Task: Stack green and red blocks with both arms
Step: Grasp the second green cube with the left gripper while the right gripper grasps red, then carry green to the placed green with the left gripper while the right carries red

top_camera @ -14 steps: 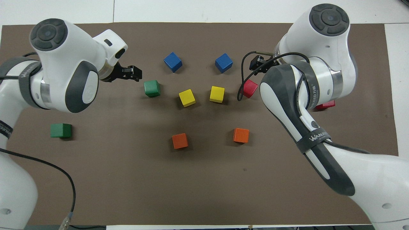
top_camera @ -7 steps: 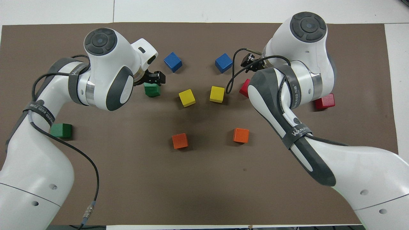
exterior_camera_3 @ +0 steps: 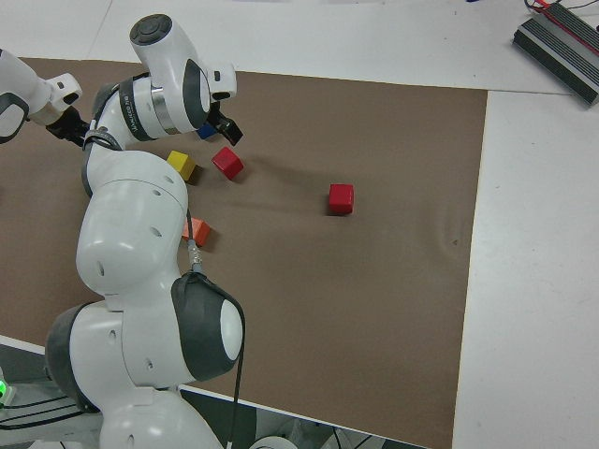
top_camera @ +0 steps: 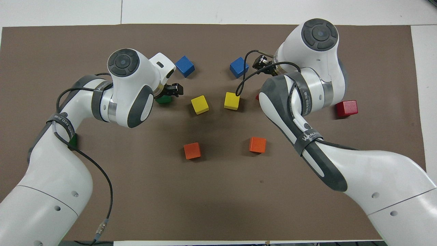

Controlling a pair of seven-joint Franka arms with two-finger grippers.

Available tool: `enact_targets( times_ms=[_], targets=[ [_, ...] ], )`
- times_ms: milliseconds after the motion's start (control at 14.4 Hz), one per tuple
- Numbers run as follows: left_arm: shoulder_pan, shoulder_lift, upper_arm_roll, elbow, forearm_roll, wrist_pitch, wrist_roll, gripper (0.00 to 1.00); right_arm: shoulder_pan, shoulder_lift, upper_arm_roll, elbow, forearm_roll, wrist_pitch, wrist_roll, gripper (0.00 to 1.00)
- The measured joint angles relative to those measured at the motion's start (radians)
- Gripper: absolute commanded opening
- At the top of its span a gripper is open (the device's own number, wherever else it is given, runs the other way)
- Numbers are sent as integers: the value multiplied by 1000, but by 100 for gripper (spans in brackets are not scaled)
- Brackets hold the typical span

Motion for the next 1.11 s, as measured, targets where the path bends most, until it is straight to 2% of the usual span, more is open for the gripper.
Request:
enact_targets(
  times_ms=[208,277,347,416,485,554,624,1109],
  targets=[
    [-1,0,1,-27,1,32,-3,100,-1,14,-3,-33,0,50,0,100],
    [-1,0,2,-35,2,41,-3,90,-1,15,-3,-51,0,67,0,100],
    [-1,0,2,-45,2,51,-4,86,-1,15,-3,-67,0,80,0,100],
    [-1,0,2,-53,2,59,-6,69,0,15,-2,-77,0,85,0,100],
    [-1,0,2,-61,2,69,-7,46,1,14,-1,-85,0,86,0,100],
    [-1,0,2,-66,2,75,-13,6,2,14,0,-91,0,86,0,100],
    [-1,-3,4,-67,7,76,-19,0,2,14,1,-95,0,86,0,100],
    [0,-16,13,-39,12,30,-32,0,5,5,3,-151,0,132,7,100]
  ],
)
